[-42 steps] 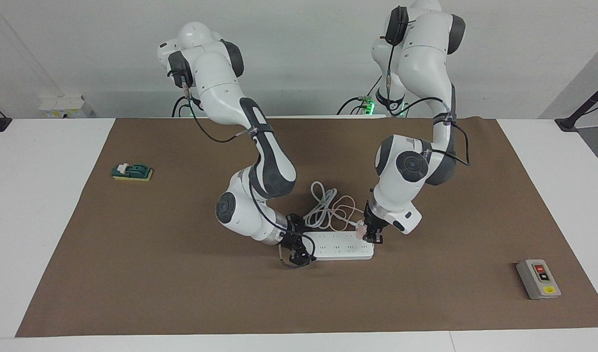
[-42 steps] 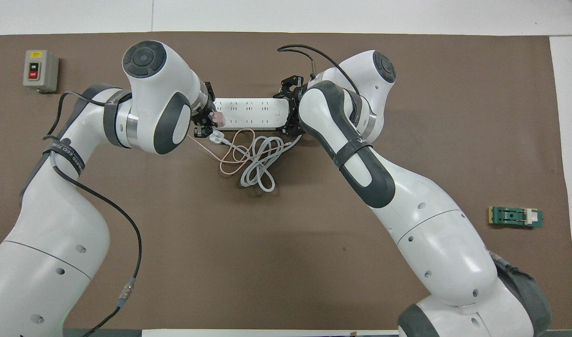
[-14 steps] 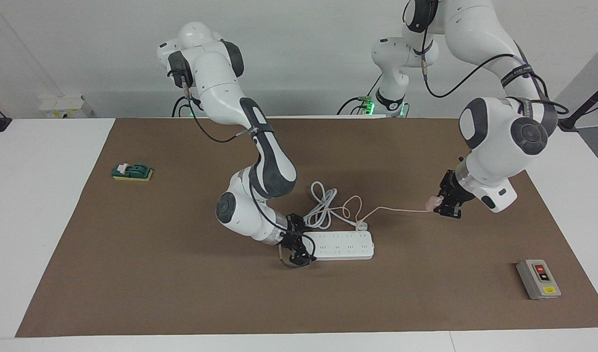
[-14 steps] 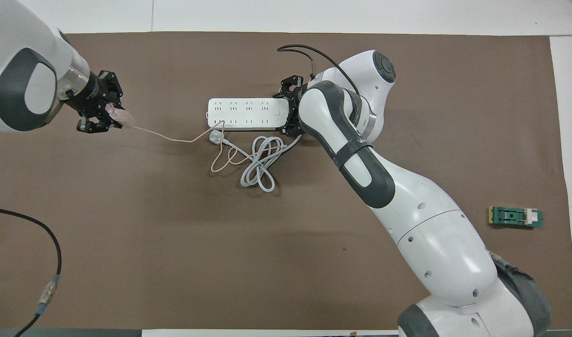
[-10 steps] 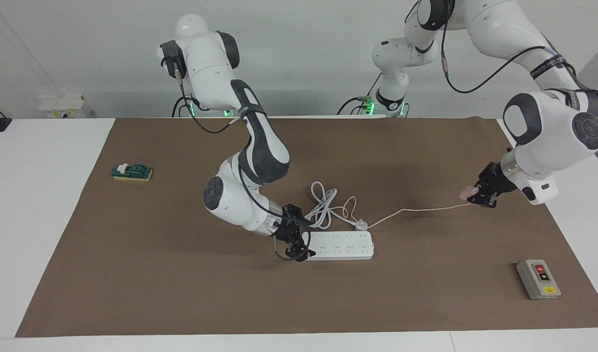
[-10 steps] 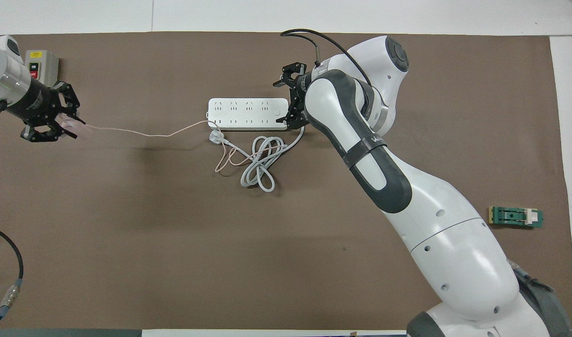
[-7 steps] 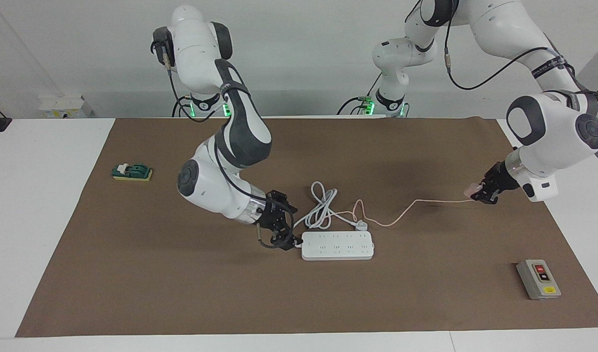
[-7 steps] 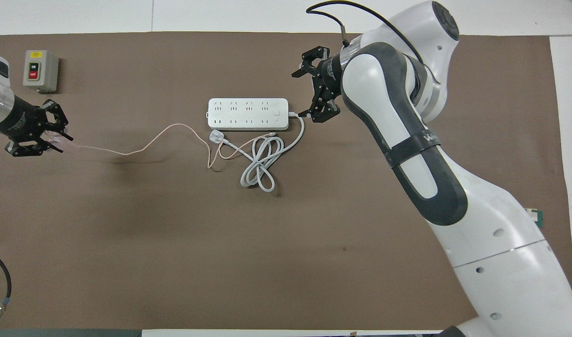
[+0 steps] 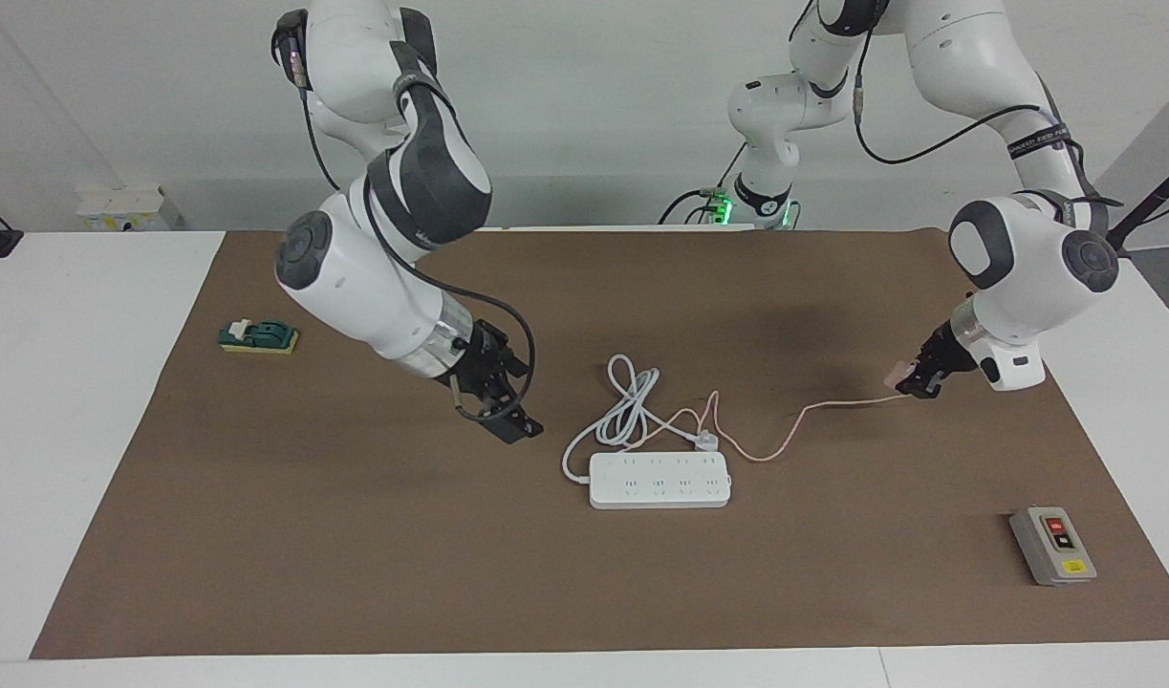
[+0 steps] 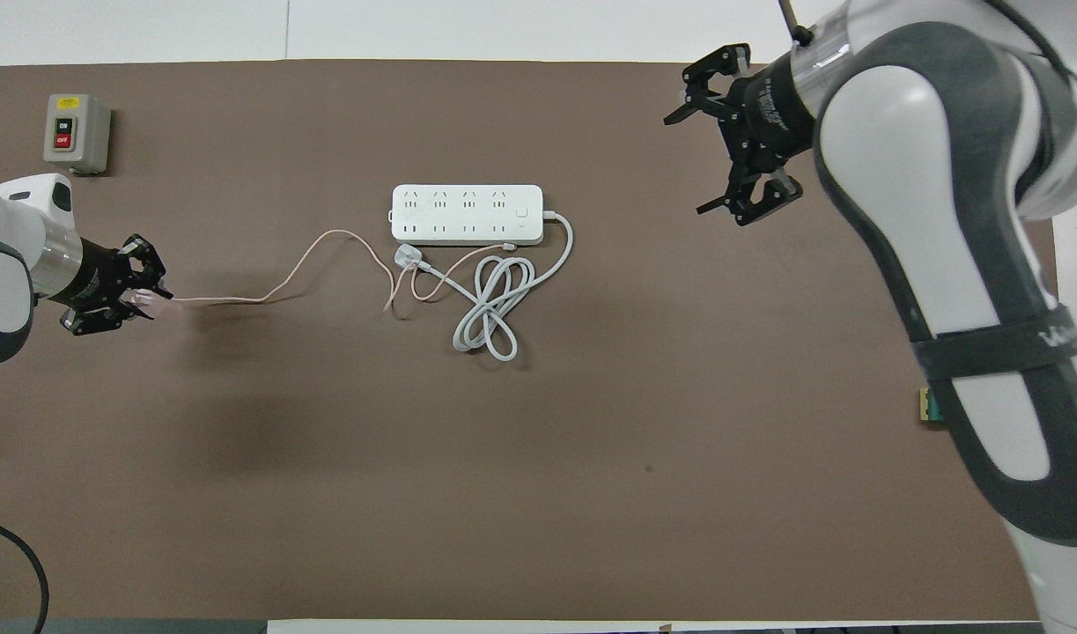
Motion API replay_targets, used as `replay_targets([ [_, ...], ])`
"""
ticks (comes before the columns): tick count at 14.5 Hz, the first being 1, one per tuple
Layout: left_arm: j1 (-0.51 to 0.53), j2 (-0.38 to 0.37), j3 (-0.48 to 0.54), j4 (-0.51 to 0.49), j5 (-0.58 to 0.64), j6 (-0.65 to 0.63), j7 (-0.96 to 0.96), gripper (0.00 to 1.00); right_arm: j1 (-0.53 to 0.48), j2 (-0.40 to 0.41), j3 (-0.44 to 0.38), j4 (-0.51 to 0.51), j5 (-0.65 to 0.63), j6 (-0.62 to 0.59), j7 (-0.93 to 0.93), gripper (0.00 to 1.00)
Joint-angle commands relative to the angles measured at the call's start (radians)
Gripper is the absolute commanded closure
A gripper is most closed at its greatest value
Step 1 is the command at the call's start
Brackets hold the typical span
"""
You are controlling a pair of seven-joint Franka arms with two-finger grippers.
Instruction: Unplug charger and place it aside
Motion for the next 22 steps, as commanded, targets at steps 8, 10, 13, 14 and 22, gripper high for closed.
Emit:
replay_targets([
  [8, 0.017, -0.039, 0.005, 0.255, 0.033, -0.340, 0.314, 0.00, -0.155, -0.169, 0.006, -0.049, -0.440, -0.173, -1.125, 0.00],
  [10, 0.023, -0.053, 0.004, 0.296, 0.033, -0.388, 0.439, 0.00, -0.182, -0.189, 0.006, -0.049, -0.476, -0.173, -1.309, 0.00],
  [13, 0.008, -0.068, -0.005, 0.379, 0.035, -0.498, 0.531, 0.00, -0.228, -0.265, 0.010, -0.110, -0.481, -0.180, -1.459, 0.00],
  [14, 0.006, -0.068, -0.008, 0.401, 0.029, -0.526, 0.533, 0.00, -0.235, -0.313, 0.010, -0.164, -0.482, -0.182, -1.460, 0.00],
  [22, 0.002, -0.183, -0.068, 0.453, 0.018, -0.692, 0.634, 0.00, -0.290, -0.483, 0.040, -0.434, -0.606, -0.104, -1.551, 0.00],
])
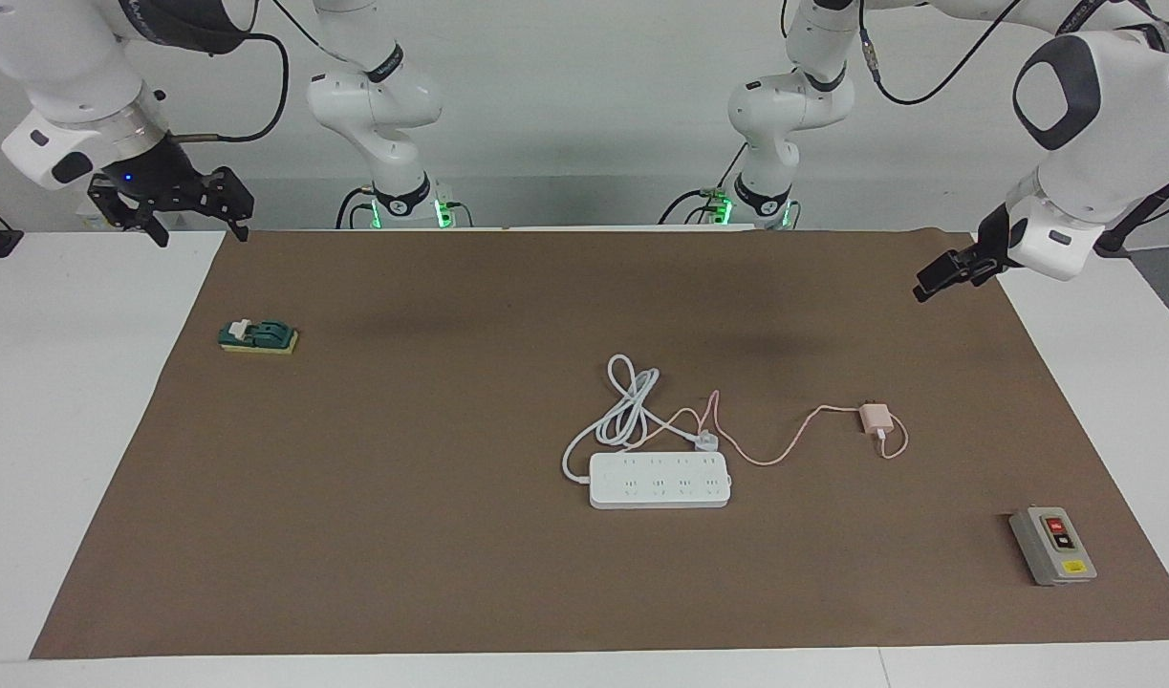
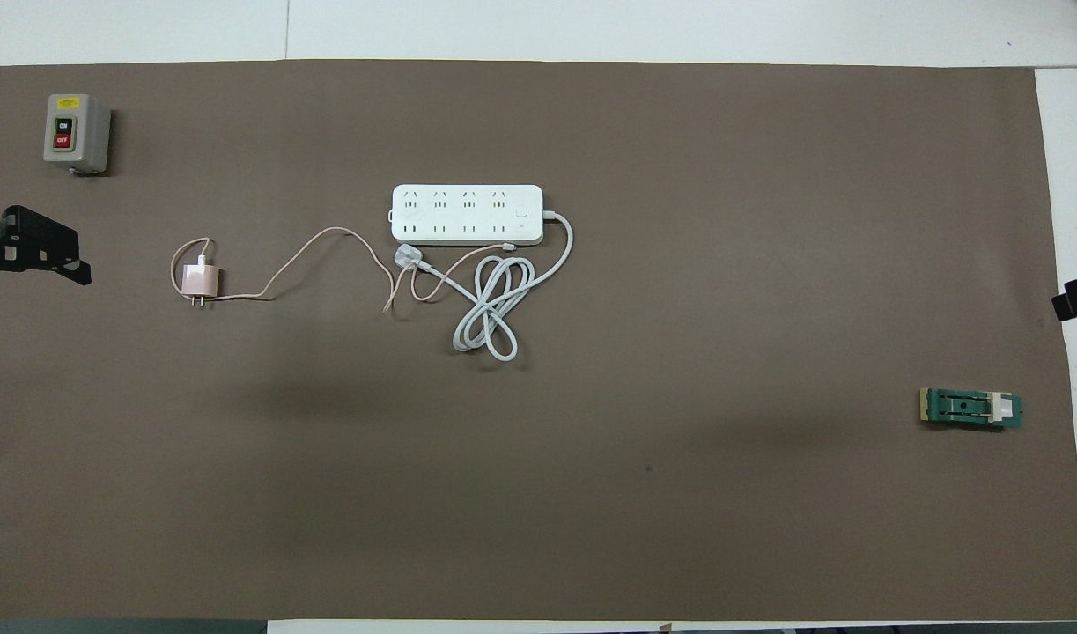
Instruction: Unplug charger and place it aside
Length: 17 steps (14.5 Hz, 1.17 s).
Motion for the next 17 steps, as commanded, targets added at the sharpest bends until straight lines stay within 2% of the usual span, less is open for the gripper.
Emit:
replay_targets([
  [1, -0.005, -0.095, -0.006, -0.014, 0.000, -0.063, 0.059, 0.00, -0.045, -0.019, 0.055, -0.051, -0.012, 0.099, -0.007, 0.00],
  [3, -0.008, -0.101, -0.009, -0.020, 0.000, -0.075, 0.070, 0.00, -0.065, -0.014, 0.073, -0.040, 0.009, 0.087, 0.016, 0.00],
  [5, -0.083, -0.102, 0.009, -0.046, 0.010, -0.045, 0.073, 0.00, -0.068, -0.012, 0.075, -0.036, 0.032, 0.064, 0.019, 0.00],
  [6, -0.144, -0.108, 0.061, -0.074, 0.020, -0.016, 0.074, 0.00, -0.070, -0.011, 0.075, -0.034, 0.035, 0.053, 0.019, 0.00],
  [7, -0.219, -0.124, 0.154, -0.098, 0.021, 0.004, 0.078, 0.00, -0.070, -0.008, 0.075, -0.018, 0.035, 0.036, 0.020, 0.00],
  [8, -0.234, -0.127, 0.187, -0.103, 0.021, 0.009, 0.090, 0.00, -0.070, -0.005, 0.075, -0.005, 0.038, 0.013, 0.020, 0.00],
  [11, -0.229, -0.110, 0.187, -0.091, 0.021, 0.008, 0.110, 0.00, -0.073, -0.002, 0.073, 0.006, 0.080, -0.008, 0.034, 0.00],
  [17, -0.183, -0.098, 0.140, -0.094, 0.018, 0.020, 0.136, 0.00, -0.061, -0.005, 0.073, 0.006, 0.060, -0.011, 0.037, 0.00],
])
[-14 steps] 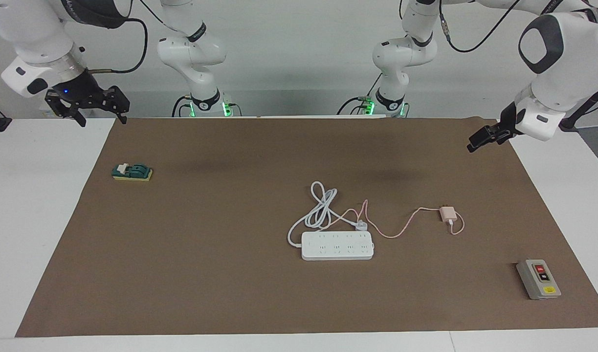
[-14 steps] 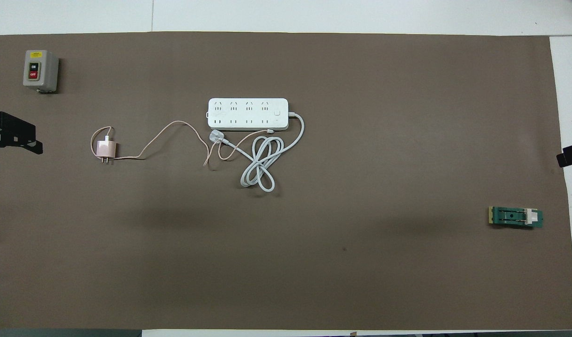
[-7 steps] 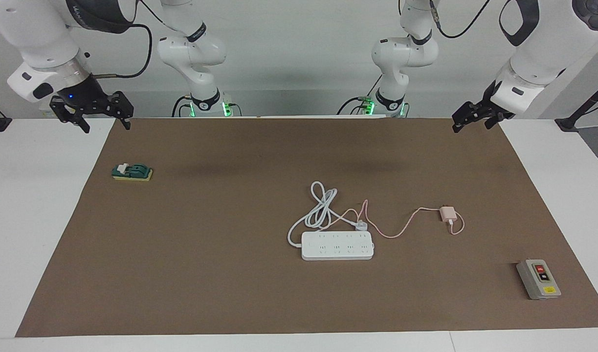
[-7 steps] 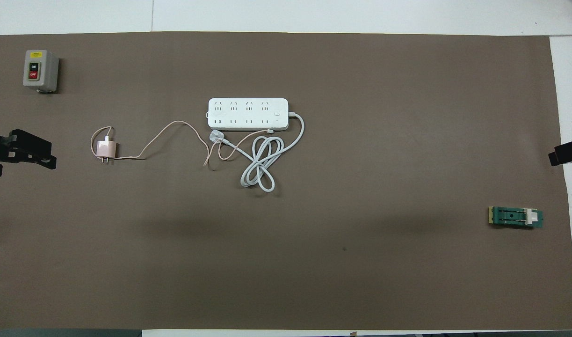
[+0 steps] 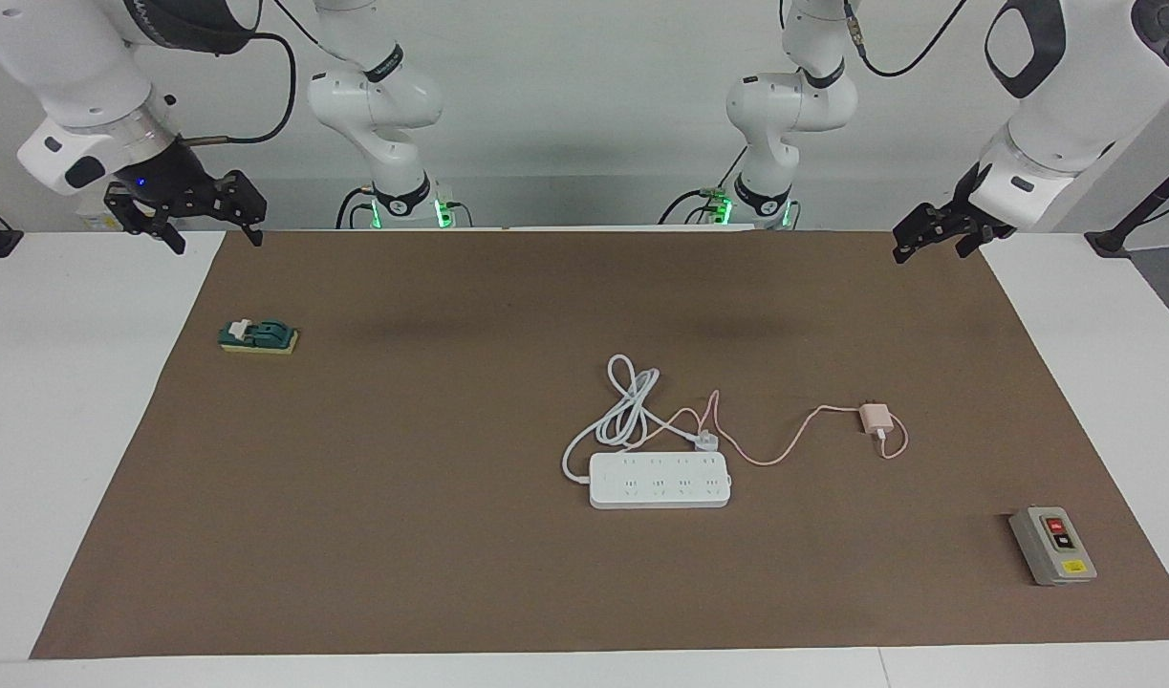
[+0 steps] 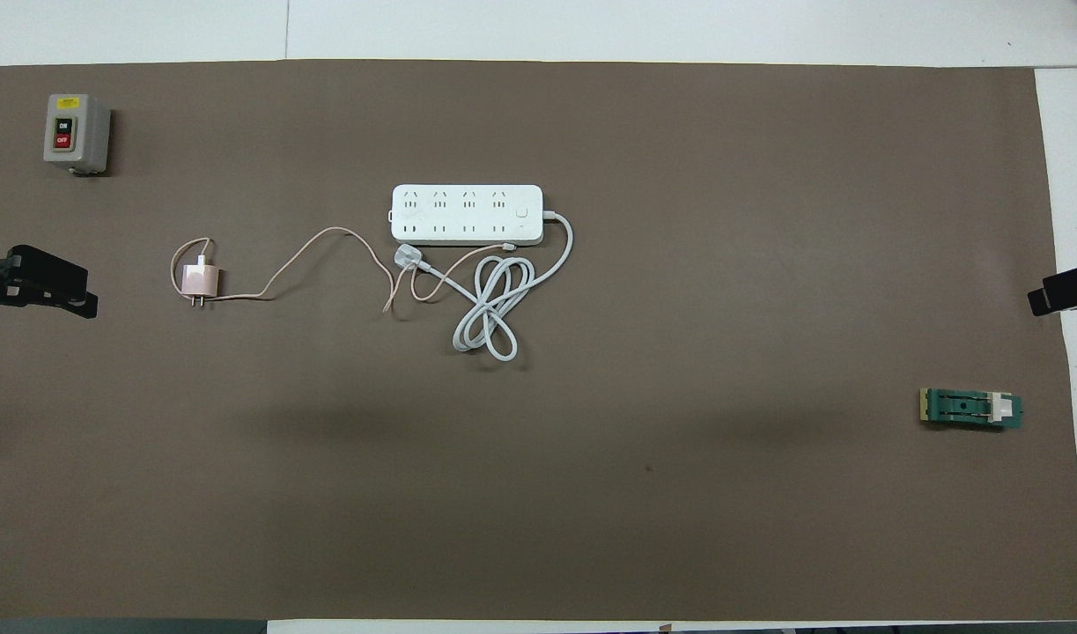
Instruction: Unplug charger and place it aside
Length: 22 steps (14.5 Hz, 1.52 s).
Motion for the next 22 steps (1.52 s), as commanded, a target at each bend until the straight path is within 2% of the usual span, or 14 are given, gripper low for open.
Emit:
replay_targets([
  [1, 0.021, -0.003, -0.020, -0.014, 0.011, 0.022, 0.021, 0.00, -0.008, -0.005, 0.015, 0.007, 0.001, -0.012, 0.019, 0.00],
  [6, 0.020, -0.005, -0.023, -0.024, 0.007, 0.071, 0.024, 0.00, -0.010, -0.003, 0.015, 0.008, 0.001, -0.012, 0.018, 0.00],
  [22, 0.004, -0.016, -0.024, -0.034, 0.007, 0.067, 0.013, 0.00, -0.005, -0.005, 0.017, 0.007, 0.001, -0.014, 0.019, 0.00],
])
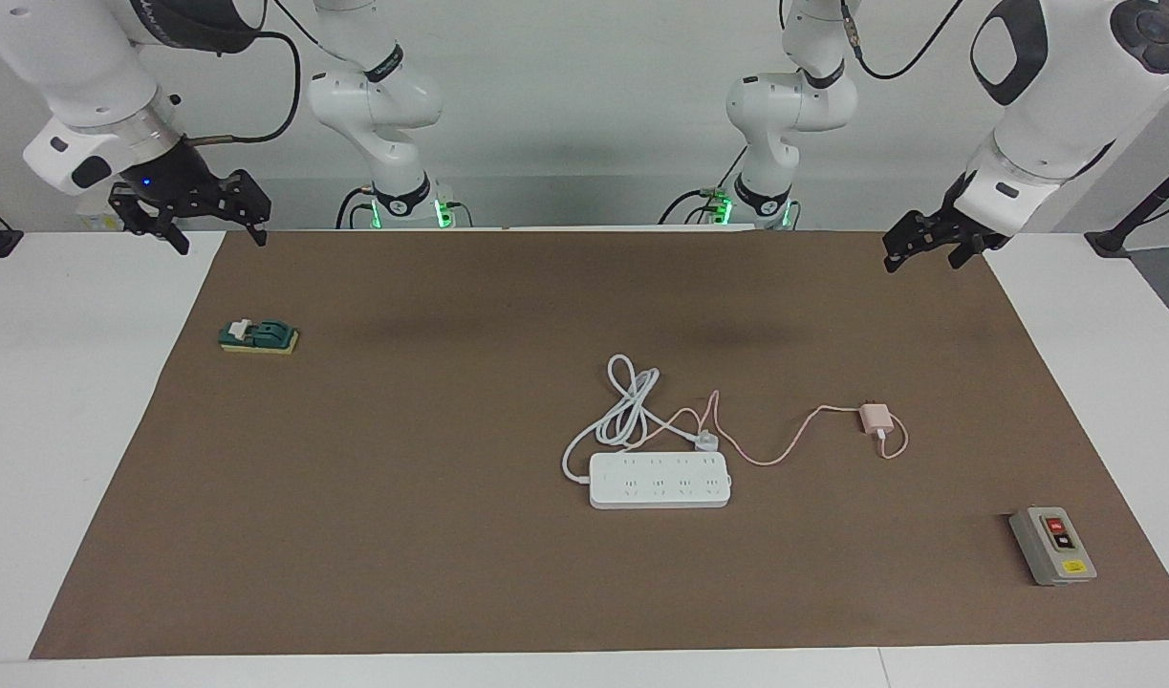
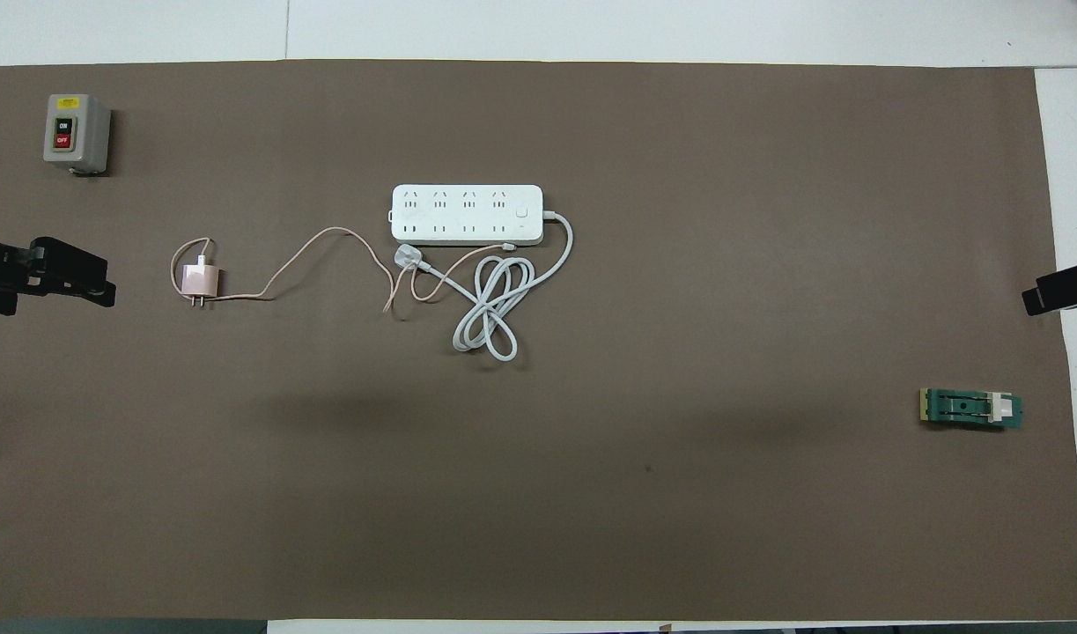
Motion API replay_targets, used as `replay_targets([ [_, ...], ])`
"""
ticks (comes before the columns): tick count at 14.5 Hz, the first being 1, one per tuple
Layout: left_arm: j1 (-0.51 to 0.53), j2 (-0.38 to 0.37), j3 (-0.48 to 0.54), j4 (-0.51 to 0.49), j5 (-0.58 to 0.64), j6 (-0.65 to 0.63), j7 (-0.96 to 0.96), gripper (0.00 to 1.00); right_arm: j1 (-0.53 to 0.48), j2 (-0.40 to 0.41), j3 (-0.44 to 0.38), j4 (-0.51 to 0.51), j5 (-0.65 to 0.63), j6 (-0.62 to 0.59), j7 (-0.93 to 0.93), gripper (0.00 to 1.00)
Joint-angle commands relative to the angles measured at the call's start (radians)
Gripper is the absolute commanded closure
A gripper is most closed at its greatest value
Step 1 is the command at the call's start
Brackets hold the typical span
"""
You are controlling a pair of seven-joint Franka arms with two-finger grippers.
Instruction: Unplug charger and place it aside
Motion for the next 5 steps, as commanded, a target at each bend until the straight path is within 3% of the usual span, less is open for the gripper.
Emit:
replay_targets([
  [1, 0.003, -0.019, -0.004, -0.026, 0.007, 0.024, 0.008, 0.00, -0.007, -0.005, 0.010, 0.005, 0.001, -0.014, 0.019, 0.00],
  [5, 0.003, -0.019, -0.003, -0.026, 0.007, 0.020, 0.005, 0.00, -0.007, -0.005, 0.010, 0.005, 0.001, -0.014, 0.019, 0.00],
])
